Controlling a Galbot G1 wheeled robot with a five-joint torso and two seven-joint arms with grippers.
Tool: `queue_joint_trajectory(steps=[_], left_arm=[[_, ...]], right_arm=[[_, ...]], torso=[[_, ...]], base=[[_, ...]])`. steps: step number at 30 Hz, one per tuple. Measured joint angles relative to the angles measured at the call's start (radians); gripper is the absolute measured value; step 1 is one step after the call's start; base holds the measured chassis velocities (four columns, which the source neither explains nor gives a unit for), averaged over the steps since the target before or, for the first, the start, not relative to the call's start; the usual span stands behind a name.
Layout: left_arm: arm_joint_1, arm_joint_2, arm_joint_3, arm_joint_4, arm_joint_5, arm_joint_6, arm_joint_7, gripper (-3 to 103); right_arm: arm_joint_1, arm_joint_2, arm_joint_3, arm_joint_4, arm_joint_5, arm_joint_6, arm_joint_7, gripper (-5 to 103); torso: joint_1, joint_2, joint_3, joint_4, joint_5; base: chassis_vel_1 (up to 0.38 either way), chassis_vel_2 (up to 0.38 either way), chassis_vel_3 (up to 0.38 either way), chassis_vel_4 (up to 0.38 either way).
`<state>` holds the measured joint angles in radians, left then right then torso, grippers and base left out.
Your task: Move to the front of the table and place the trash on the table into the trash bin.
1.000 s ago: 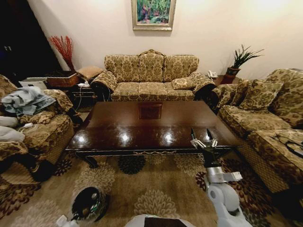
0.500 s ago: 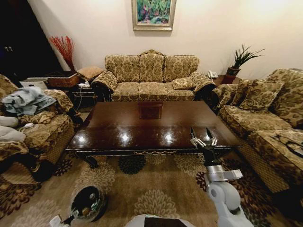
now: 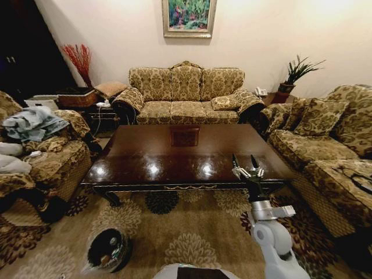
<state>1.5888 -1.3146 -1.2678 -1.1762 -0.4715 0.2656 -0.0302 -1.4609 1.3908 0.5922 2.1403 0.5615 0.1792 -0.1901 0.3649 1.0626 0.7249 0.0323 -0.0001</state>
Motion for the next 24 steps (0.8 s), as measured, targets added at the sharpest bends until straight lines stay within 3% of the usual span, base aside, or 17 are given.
queue_joint_trajectory(steps=[2, 4, 7, 8, 10, 11, 14, 16, 18, 19, 23, 24], left_arm=[[0.004, 0.001, -0.019, -0.074, -0.023, -0.064, -0.015, 100], [0.004, 0.002, -0.021, -0.095, -0.033, -0.074, -0.016, 100], [0.001, 0.016, -0.020, -0.301, -0.080, -0.165, 0.006, 100], [0.001, 0.016, -0.020, -0.301, -0.080, -0.165, 0.006, 100], [0.006, 0.029, 0.002, -0.474, -0.108, -0.168, 0.023, 100], [0.006, 0.029, 0.002, -0.474, -0.108, -0.168, 0.023, 100], [0.020, 0.050, 0.034, -0.747, -0.140, -0.103, 0.058, 100], [0.022, 0.053, 0.041, -0.790, -0.149, -0.088, 0.062, 100], [0.031, 0.061, 0.079, -0.943, -0.180, -0.035, 0.068, 100], [0.031, 0.061, 0.079, -0.943, -0.180, -0.035, 0.068, 100], [0.034, 0.054, 0.209, -1.234, -0.187, 0.063, 0.063, 100], [0.034, 0.054, 0.209, -1.234, -0.187, 0.063, 0.063, 100]], right_arm=[[0.000, 0.001, 0.000, 0.012, -0.004, -0.017, 0.011, 100], [-0.001, 0.002, 0.001, 0.017, -0.007, -0.026, 0.014, 100], [-0.027, 0.006, 0.005, 0.061, -0.051, -0.105, 0.068, 100], [-0.027, 0.006, 0.005, 0.061, -0.051, -0.105, 0.068, 100], [-0.052, 0.002, 0.015, 0.103, -0.086, -0.167, 0.123, 100], [-0.052, 0.002, 0.015, 0.103, -0.086, -0.167, 0.123, 100], [-0.097, -0.005, 0.015, 0.179, -0.139, -0.224, 0.177, 100], [-0.109, -0.007, 0.012, 0.194, -0.146, -0.233, 0.183, 100], [-0.145, -0.009, -0.008, 0.238, -0.177, -0.264, 0.206, 100], [-0.145, -0.009, -0.008, 0.238, -0.177, -0.264, 0.206, 100], [-0.204, 0.025, -0.051, 0.281, -0.264, -0.269, 0.217, 100], [-0.204, 0.025, -0.051, 0.281, -0.264, -0.269, 0.217, 100]], torso=[[0.000, 0.000, 0.000, 0.0000, -0.0001], [0.000, 0.000, 0.000, 0.0000, 0.0000], [0.000, 0.000, 0.000, -0.0004, 0.0002], [0.000, 0.000, 0.000, -0.0004, 0.0002], [0.000, 0.000, 0.000, -0.0006, 0.0003], [0.000, 0.000, 0.000, -0.0006, 0.0003], [0.000, 0.000, 0.000, -0.0004, 0.0011], [0.000, 0.000, 0.000, -0.0002, 0.0007], [0.000, 0.000, 0.000, -0.0002, 0.0001], [0.000, 0.000, 0.000, -0.0002, 0.0001], [0.000, 0.000, 0.000, -0.0003, 0.0008], [0.000, 0.000, 0.000, -0.0003, 0.0008]], base=[[0.000, 0.000, 0.000, 0.000], [0.000, 0.000, 0.000, 0.000], [0.000, 0.000, 0.000, 0.000], [0.000, 0.000, 0.000, 0.000], [0.000, 0.000, 0.000, 0.000], [0.000, 0.000, 0.000, 0.000], [0.000, 0.000, 0.000, 0.000], [0.000, 0.000, 0.000, 0.000], [0.000, 0.000, 0.000, 0.000], [0.000, 0.000, 0.000, 0.000], [0.000, 0.000, 0.000, 0.000], [0.000, 0.000, 0.000, 0.000]])
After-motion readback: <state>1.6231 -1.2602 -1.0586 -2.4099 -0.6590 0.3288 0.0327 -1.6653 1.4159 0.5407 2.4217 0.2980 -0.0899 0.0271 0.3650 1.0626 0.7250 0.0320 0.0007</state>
